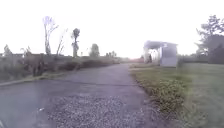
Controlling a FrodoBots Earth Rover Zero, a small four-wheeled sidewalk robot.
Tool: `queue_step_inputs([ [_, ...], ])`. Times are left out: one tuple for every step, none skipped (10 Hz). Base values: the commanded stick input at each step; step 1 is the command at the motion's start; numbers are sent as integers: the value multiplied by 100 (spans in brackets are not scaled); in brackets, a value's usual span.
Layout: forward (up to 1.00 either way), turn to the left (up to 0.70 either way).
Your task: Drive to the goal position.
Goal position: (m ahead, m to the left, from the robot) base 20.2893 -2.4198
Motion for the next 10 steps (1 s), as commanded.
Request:
queue_step_inputs([
  [70,-14],
  [70,-14],
  [70,-14],
  [70,-14],
  [70,-14],
  [70,-14],
  [70,-14],
  [70,-14],
  [70,-14],
  [70,-14],
])
